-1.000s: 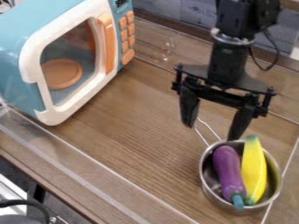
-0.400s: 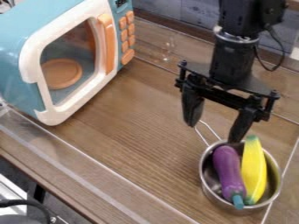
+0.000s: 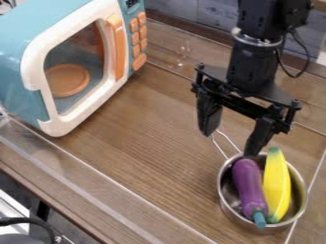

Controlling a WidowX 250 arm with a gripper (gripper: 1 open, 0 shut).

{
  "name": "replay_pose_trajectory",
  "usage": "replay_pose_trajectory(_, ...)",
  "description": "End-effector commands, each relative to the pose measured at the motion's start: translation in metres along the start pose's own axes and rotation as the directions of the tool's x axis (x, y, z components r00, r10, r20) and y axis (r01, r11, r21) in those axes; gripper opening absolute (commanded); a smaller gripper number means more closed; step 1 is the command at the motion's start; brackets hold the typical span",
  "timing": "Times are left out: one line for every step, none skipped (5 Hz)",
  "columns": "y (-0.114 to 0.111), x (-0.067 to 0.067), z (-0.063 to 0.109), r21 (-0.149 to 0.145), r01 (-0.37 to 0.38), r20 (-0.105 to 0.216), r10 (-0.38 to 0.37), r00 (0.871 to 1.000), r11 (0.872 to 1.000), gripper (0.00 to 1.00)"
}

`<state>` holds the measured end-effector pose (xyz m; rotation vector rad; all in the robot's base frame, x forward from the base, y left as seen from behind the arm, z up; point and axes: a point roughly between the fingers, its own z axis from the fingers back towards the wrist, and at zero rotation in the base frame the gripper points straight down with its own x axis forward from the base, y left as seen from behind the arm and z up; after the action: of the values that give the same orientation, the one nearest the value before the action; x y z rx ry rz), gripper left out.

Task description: Remove the eggplant from inside the silver pot and put it on the table

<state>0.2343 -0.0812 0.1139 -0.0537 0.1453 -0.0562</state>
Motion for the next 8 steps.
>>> replay_pose_trajectory(0.010,0.010,0.019,-0.011,-0.020,0.060,0.021,0.998,1.000,1.00)
replay_pose_trajectory(0.012,0.016,0.029,-0.026,-0.097,0.097,0.099,0.990,0.995,1.00)
replay_pose_trajectory(0.011,0.018,0.035,-0.046,-0.163,0.124,0.168,0.978,0.986,1.00)
replay_pose_trajectory(0.010,0.018,0.038,-0.066,-0.215,0.133,0.223,0.966,0.974,1.00)
replay_pose_trajectory(-0.004,0.019,0.017,-0.073,-0.213,0.114,0.221,0.969,0.974,1.00)
replay_pose_trajectory(-0.015,0.011,0.004,-0.071,-0.082,0.099,0.089,0.991,0.994,1.00)
replay_pose_trajectory(-0.027,0.007,-0.017,-0.073,0.042,0.104,-0.034,0.994,0.996,1.00)
replay_pose_trajectory(-0.036,0.007,-0.043,-0.060,0.113,0.119,-0.105,0.987,0.992,1.00)
